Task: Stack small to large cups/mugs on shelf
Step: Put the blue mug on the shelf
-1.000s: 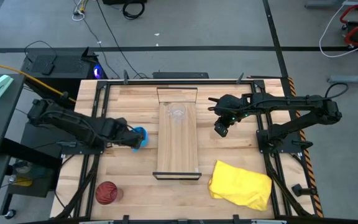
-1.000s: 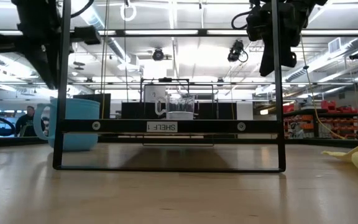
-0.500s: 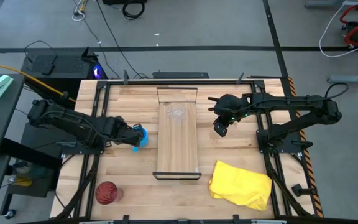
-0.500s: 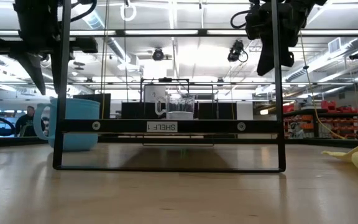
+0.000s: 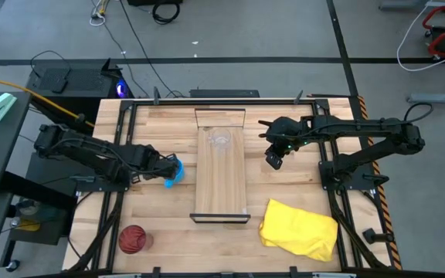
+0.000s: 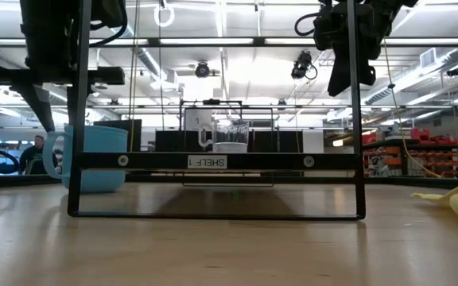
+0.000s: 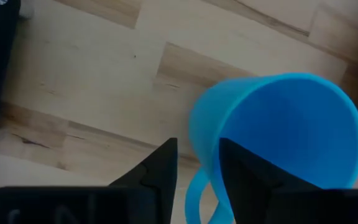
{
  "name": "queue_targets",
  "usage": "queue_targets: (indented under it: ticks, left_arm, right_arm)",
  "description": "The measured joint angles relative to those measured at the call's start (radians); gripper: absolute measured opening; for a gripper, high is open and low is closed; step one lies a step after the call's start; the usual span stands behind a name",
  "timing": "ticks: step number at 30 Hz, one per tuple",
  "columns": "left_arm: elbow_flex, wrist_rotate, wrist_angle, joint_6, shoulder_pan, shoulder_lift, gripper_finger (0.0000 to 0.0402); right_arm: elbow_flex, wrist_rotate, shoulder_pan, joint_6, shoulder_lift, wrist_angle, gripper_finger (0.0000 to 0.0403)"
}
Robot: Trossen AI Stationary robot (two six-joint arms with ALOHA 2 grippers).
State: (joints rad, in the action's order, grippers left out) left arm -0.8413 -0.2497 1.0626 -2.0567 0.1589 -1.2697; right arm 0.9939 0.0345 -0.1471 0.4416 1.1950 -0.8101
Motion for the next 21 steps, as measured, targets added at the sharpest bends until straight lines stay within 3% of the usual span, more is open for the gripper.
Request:
queue_targets:
  ticks: [9,21]
  left_arm:
    - [0.000,0.001,-0.010,0.048,-0.044,0.000,0.0097]
    - [-0.001,0.045,-0.049,0.267,-0.149,-0.013,0.0012]
  right_arm:
    - [0.000,0.000,0.000,0.000,0.000,0.003,0.0056]
    - [0.000,0.000,0.000,0.000,0.000,0.003,0.0056]
